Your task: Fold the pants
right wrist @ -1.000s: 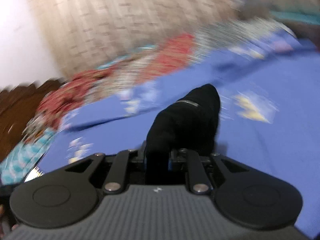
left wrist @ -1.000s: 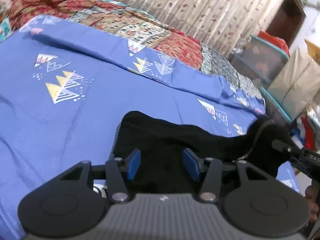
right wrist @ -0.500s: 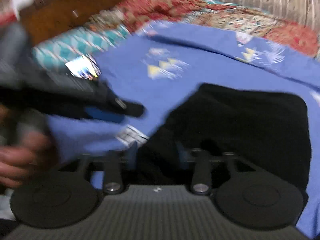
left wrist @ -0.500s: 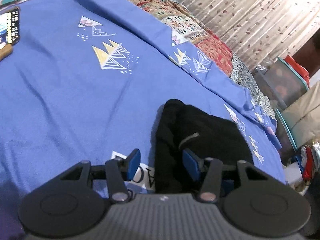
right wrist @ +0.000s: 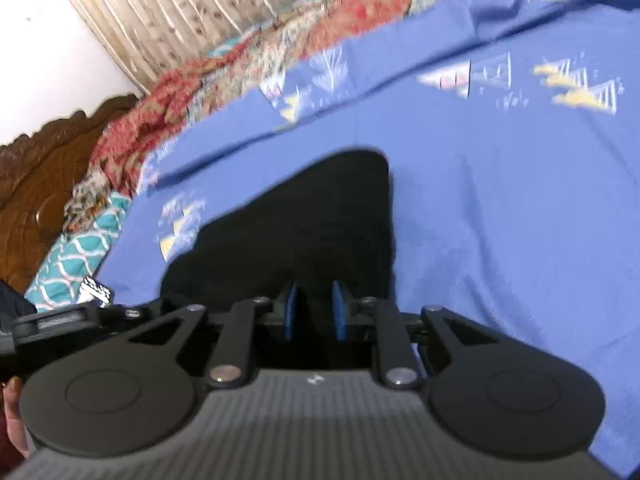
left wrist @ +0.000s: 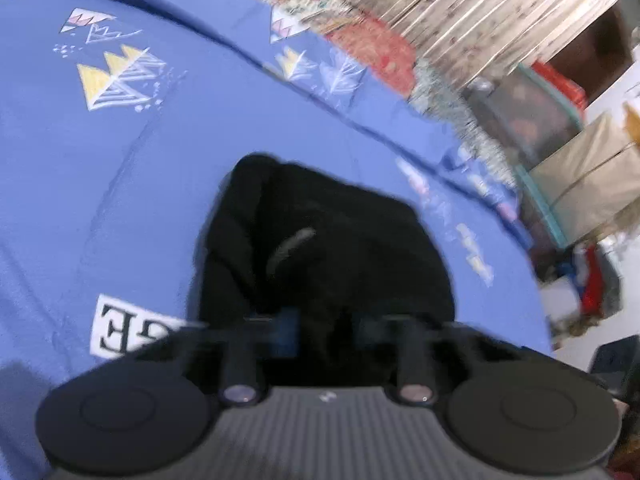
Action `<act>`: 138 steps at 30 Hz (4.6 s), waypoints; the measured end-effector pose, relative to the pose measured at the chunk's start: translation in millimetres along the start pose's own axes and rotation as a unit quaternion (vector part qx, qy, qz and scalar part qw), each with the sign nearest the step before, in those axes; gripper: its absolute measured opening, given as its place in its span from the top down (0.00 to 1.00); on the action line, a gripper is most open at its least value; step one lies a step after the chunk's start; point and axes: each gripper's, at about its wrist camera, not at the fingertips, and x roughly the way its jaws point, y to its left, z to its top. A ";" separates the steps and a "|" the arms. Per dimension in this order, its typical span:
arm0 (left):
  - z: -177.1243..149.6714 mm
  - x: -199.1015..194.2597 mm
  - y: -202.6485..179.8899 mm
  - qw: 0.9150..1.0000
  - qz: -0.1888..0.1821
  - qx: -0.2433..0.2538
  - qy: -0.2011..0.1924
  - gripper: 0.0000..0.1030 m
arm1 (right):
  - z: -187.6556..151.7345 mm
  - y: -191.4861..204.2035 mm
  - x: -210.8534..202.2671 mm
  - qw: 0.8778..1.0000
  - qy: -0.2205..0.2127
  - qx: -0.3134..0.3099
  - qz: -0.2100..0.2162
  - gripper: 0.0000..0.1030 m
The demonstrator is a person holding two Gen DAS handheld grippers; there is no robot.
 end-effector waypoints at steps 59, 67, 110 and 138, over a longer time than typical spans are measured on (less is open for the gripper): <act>-5.8 -20.6 12.8 0.999 0.048 0.016 -0.016 0.53 | -47.6 75.4 23.8 0.975 0.093 -0.146 0.140 0.76; -39.2 -35.8 7.3 0.996 0.070 0.054 -0.013 0.42 | -37.6 58.7 1.8 0.983 0.029 -0.126 0.129 0.76; -42.8 -21.9 28.1 0.997 0.074 0.019 0.007 0.22 | -44.3 15.2 20.9 0.983 0.089 0.010 0.163 0.85; -30.7 -42.4 25.1 0.998 0.052 0.023 -0.017 0.15 | -32.3 28.4 -12.6 0.982 0.034 -0.055 0.177 0.42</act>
